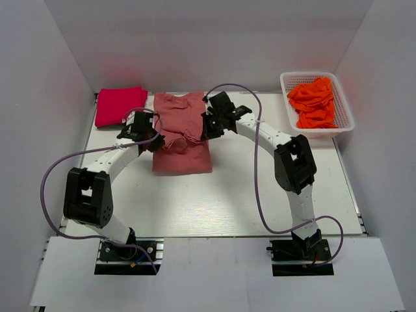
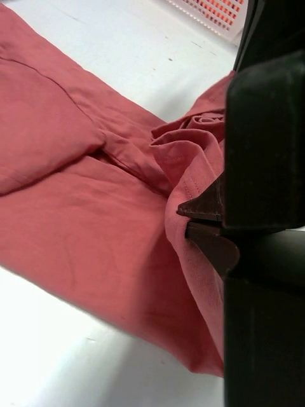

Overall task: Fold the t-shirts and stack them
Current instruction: Fold the folded rectangular tshirt in 1/3 of the way

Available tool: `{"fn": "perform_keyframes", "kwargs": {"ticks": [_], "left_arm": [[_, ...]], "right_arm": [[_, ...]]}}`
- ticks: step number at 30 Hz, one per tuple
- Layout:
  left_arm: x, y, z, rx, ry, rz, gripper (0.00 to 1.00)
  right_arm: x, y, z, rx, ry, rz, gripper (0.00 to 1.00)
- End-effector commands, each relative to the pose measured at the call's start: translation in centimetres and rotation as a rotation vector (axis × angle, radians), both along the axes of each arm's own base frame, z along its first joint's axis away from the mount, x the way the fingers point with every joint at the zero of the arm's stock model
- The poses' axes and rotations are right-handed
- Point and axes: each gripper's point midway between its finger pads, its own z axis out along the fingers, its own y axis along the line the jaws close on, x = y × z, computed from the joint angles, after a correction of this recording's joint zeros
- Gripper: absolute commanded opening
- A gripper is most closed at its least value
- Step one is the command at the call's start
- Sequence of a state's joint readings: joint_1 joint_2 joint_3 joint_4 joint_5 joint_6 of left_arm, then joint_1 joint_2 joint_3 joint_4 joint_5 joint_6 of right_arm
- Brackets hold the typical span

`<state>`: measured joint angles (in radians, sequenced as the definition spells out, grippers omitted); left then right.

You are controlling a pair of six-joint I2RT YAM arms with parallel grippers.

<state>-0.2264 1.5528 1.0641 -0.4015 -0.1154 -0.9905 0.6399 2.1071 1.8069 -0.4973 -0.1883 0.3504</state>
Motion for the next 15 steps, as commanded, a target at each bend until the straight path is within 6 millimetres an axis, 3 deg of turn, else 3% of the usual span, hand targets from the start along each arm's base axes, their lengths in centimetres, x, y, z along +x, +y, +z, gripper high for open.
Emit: {"fn": "perform_keyframes", "kwargs": {"ticks": [1, 10, 15], "left_arm": [[2.6, 0.2, 2.5, -0.012, -0.091, 0.000, 0.00], [4.9, 2.0, 1.4, -0.012, -0.079, 0.035, 0.00], [5.8, 1.6, 0.6, -0.034, -0.086, 0.006, 0.00]], "right_arm": [[1.8, 0.5, 1.8, 0.043, -0.049, 0.012, 0.00], [4.1, 0.6, 0.9, 0.083, -0.068, 0.014, 0.00], [5.6, 0.7, 0.6, 0.118, -0.101, 0.014, 0.00]]}}
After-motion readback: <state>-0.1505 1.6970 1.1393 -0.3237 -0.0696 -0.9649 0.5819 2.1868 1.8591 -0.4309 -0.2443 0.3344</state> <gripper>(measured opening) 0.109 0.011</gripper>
